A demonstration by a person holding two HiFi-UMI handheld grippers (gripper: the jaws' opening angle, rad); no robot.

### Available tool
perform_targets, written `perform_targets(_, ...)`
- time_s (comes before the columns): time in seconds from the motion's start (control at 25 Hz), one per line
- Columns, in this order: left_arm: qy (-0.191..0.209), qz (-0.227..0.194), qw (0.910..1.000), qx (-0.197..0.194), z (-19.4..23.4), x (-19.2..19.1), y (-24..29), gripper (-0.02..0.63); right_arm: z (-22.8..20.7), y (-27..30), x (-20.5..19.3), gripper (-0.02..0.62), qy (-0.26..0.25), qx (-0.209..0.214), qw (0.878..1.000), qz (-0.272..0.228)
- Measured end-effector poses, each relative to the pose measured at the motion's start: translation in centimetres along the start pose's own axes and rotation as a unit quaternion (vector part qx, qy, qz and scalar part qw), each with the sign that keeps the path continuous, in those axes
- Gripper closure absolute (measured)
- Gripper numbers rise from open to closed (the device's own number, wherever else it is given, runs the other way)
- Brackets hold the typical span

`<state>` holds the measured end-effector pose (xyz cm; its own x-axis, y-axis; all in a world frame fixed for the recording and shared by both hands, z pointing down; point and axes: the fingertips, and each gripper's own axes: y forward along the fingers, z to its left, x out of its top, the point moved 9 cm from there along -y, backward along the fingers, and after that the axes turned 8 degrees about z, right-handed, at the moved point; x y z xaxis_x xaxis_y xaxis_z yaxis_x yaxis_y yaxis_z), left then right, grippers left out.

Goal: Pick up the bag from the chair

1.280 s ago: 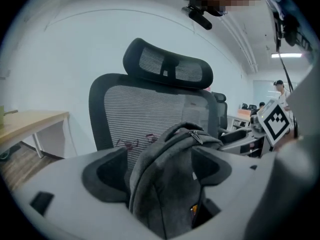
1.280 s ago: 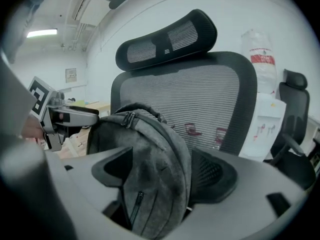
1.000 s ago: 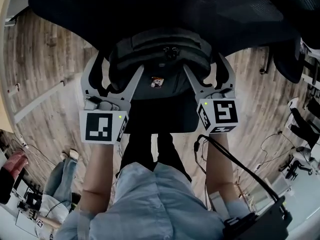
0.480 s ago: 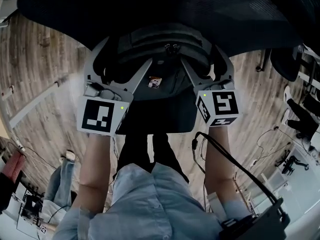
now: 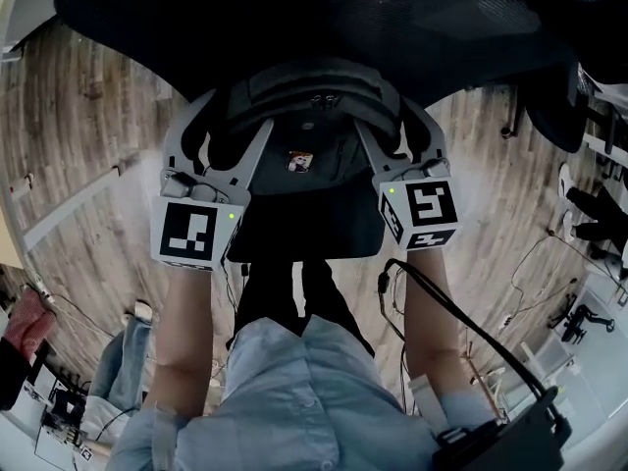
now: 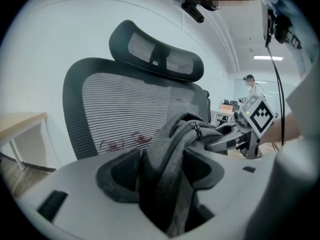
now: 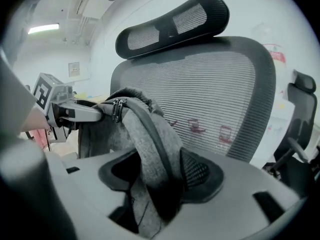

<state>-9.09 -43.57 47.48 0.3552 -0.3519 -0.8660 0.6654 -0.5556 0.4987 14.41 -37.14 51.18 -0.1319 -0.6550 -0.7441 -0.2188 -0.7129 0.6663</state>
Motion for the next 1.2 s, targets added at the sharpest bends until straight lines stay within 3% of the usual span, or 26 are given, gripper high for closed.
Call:
perform_targets(0.32, 0.017, 0.0, 0.9997, 0.017, -6.0, -1.0, -6.4, 0.372, 2.7, -6.6, -3.4, 0.394, 0.0, 0.008, 1.0, -0.022)
perform_targets(0.56, 0.072, 0.017, 0.9971, 0.017, -8.9, -2.9, -9.7, 0.369, 4.6, -9.7, -6.6, 0.415, -0.008, 0.015, 0.999, -0.032)
perform_targets(0.8, 0.114, 0.045, 0.9922, 0.023, -11.1, -3.1, -10.7, 0.307, 5.3, -12.0, -8.7, 0.44, -0.014, 0.023, 0.999, -0.043)
perform_targets(1.2, 0.176, 0.051, 0.9827, 0.026, -11.9, -3.1, -10.5, 0.283, 5.5, -12.5, -9.5, 0.445, -0.017, 0.032, 0.999, -0.038)
